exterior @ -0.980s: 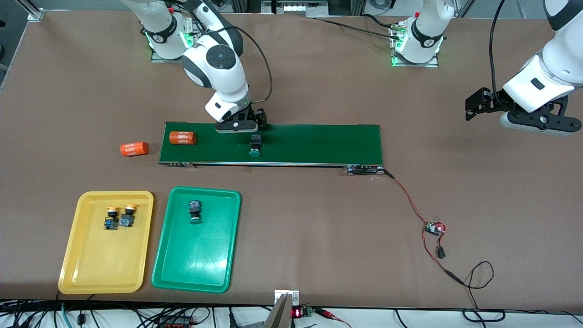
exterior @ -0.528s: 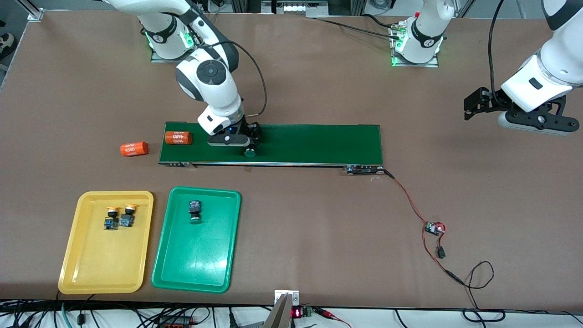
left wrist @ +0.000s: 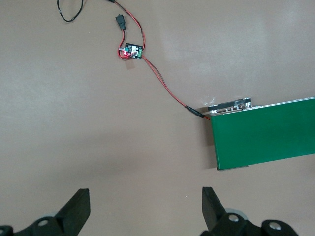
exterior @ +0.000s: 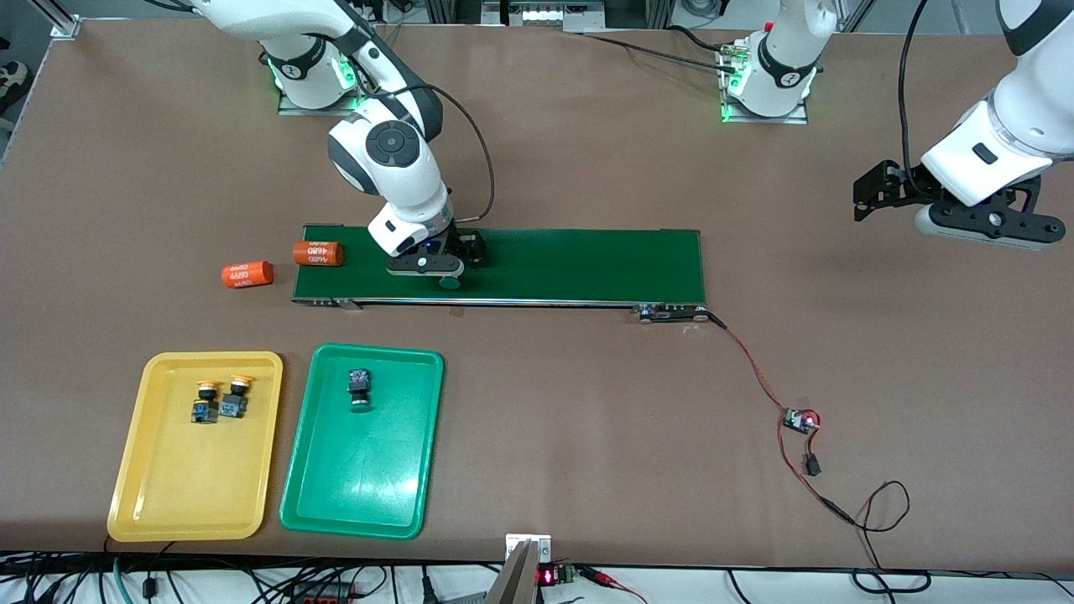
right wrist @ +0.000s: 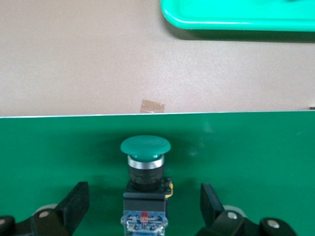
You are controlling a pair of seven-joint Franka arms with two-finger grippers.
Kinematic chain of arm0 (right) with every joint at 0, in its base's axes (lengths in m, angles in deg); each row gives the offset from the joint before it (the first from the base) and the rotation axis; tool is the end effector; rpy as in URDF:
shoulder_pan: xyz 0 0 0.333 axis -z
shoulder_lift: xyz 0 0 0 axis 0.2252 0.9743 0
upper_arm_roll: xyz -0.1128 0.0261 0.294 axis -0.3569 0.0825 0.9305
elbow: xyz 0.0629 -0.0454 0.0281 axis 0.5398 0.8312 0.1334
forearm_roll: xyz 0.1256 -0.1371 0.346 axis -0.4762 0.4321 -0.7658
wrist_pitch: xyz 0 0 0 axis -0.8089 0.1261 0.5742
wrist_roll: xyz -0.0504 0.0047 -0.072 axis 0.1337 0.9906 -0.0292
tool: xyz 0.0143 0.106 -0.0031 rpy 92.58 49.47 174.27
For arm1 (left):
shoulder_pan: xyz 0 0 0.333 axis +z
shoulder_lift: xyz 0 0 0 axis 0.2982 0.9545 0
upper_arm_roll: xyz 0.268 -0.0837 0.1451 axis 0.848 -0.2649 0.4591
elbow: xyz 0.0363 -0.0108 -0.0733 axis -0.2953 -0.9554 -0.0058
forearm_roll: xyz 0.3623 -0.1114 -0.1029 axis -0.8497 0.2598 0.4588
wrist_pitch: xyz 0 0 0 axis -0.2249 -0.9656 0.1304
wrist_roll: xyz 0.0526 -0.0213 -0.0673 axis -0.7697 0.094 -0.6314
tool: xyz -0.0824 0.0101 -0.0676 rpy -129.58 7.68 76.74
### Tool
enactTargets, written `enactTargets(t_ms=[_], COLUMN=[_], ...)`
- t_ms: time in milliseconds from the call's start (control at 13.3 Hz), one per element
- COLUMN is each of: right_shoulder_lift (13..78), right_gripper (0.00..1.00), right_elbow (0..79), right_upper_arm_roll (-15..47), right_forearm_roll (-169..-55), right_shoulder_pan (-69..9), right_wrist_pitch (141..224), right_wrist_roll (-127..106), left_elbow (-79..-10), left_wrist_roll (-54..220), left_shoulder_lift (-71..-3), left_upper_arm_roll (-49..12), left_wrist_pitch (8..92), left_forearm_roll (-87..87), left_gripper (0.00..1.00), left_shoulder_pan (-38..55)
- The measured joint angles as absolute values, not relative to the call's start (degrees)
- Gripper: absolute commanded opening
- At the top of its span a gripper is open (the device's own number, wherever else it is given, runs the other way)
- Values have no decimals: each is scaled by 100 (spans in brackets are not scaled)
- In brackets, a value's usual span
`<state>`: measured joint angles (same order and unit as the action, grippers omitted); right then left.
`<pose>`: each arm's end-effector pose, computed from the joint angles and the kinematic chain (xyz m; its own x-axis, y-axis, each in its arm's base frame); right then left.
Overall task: Sort buttons by color to trays
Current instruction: 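Carry the green button over the green tray with the right gripper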
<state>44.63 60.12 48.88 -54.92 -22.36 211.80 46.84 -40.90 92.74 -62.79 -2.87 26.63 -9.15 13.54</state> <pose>0.4756 0.3537 0.2569 0.9952 -0.0312 0.0925 -0.0273 -0.9987 -0.0431 0.5535 -0.0606 0.5855 0.9864 -0.1617 -0.0295 -0.1619 -0.9868 -0.0043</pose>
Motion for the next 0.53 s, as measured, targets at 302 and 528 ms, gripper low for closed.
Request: enactTargets(t_ms=[302,528], right_shoulder_lift=[4552,4577], right_gripper=[42,20], right_elbow=[6010,6000], right_upper_arm_roll=[4804,4735], right_forearm_roll=[-5321,-5306], right_shoulder_pan=[-2241,-2242], right_wrist_pitch=[21180,21181], right_wrist_roll=[4688,4687], left_elbow=[-4090,-4090], left_wrist_roll=[9274,9274], left_shoulder_lift=[-6279,-6279], left_upper_arm_roll=[-291,-294], left_wrist_pitch=[2663,2663], left_forearm_roll=[-915,-915], left_gripper=[100,100], left_shoulder_pan=[1354,1354])
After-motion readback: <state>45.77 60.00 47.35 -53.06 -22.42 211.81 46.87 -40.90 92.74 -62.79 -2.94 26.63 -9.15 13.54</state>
